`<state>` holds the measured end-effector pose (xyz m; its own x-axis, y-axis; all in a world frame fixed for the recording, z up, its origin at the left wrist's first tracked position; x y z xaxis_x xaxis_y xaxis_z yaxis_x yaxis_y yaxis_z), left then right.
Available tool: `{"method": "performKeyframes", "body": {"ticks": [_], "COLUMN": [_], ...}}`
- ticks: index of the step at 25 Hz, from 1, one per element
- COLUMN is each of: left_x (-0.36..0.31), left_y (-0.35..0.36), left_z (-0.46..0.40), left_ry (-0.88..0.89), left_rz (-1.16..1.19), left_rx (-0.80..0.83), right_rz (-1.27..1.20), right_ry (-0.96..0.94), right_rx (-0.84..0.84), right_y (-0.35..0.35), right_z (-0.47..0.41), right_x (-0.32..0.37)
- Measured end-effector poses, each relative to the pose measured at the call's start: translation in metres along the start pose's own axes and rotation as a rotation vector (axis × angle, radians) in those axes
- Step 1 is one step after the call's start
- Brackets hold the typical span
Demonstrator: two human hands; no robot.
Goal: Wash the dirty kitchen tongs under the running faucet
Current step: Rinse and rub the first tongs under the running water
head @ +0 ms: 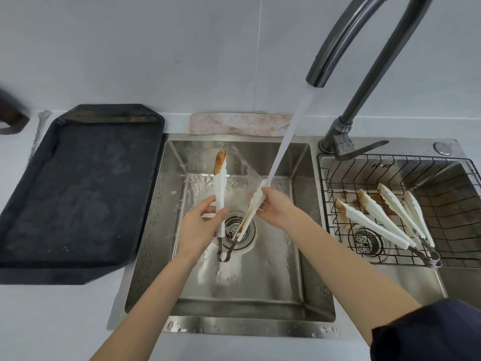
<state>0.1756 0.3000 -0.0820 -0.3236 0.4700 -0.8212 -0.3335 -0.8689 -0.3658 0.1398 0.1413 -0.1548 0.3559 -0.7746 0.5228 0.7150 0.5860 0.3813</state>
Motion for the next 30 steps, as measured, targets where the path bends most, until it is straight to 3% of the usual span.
{"method": "performKeyframes", "body": {"ticks": [8, 16, 24, 30], "left_x": [-0.021, -0.03, -0.018, 0.02], "left_y": [-0.009, 0.025, 0.046, 0.038], "left_z": [-0.005, -0.028, -0.035, -0.042], "left_ry": [0.091, 0.048, -0.015, -0.205], "left_rz": [-0.11, -0.06, -0.009, 0.153], "left_rx": [-0.047, 0.026, 0.071, 0.122], "right_rz": [0.064, 0.141, 0.365, 0.268], "right_ry": [-0.047, -0.31, -0.46, -0.399], "right_rx": [0.054, 0.02, -0.072, 0.08], "right_y": [0.006, -0.017, -0.031, 0.002], "right_z": [-0.005, -0.003, -0.003, 0.003], "right_x": [0.012, 0.069, 0.094, 0.077]}}
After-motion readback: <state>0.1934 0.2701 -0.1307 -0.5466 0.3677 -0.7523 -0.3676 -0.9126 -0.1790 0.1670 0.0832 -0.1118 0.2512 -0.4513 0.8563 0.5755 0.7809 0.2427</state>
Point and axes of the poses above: each hand's wrist, its own z-axis away from the middle knuckle, its own y-axis out of the palm, x = y × z, the point moved 9 cm from there along -z, towards the middle knuckle, and after that the axes turned 5 degrees about -y, right-handed, at the moved point
